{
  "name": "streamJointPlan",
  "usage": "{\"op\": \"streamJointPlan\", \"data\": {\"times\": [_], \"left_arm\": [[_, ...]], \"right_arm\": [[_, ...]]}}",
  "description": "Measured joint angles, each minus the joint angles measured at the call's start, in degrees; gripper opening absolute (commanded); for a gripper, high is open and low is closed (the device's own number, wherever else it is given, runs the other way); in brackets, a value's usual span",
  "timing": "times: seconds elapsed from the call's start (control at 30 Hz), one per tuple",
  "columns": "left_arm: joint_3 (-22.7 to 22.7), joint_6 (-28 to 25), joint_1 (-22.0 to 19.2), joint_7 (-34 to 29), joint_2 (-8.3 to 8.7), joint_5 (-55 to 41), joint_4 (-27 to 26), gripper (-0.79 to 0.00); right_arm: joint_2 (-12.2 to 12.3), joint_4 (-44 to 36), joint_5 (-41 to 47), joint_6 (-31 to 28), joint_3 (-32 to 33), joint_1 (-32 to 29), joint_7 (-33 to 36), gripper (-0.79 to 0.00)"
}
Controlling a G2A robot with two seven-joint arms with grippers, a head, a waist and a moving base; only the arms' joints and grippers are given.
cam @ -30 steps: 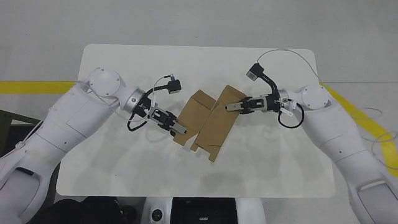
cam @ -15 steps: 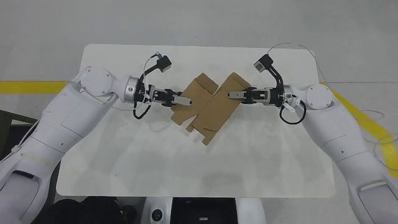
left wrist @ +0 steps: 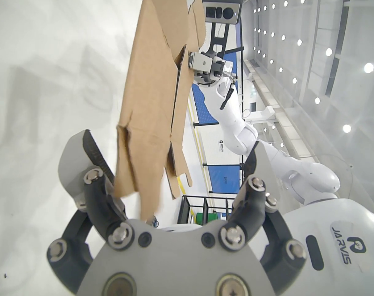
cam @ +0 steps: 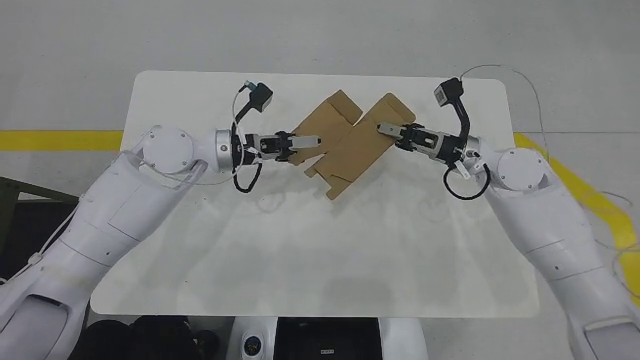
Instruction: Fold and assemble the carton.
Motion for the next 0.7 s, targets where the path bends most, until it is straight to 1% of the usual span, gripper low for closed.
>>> {"op": "streamJointPlan", "data": {"times": [0.27,0.43,0.7], "left_arm": [[-2.84,1.13,2.48,3.07,-0.05,-0.41,-0.64,0.0],[-3.52,1.81,3.57,4.06,-0.56,-1.75,-1.42,0.0],[-4.73,2.24,4.37,2.78,-1.34,-3.97,-2.66,0.0]], "right_arm": [[0.89,-4.59,-2.62,1.27,3.91,-4.21,-2.52,-0.785],[1.02,-6.49,-3.88,1.75,5.22,-6.06,-4.34,-0.785],[1.16,-7.88,-7.54,3.09,6.88,-8.45,-7.52,-0.785]]}}
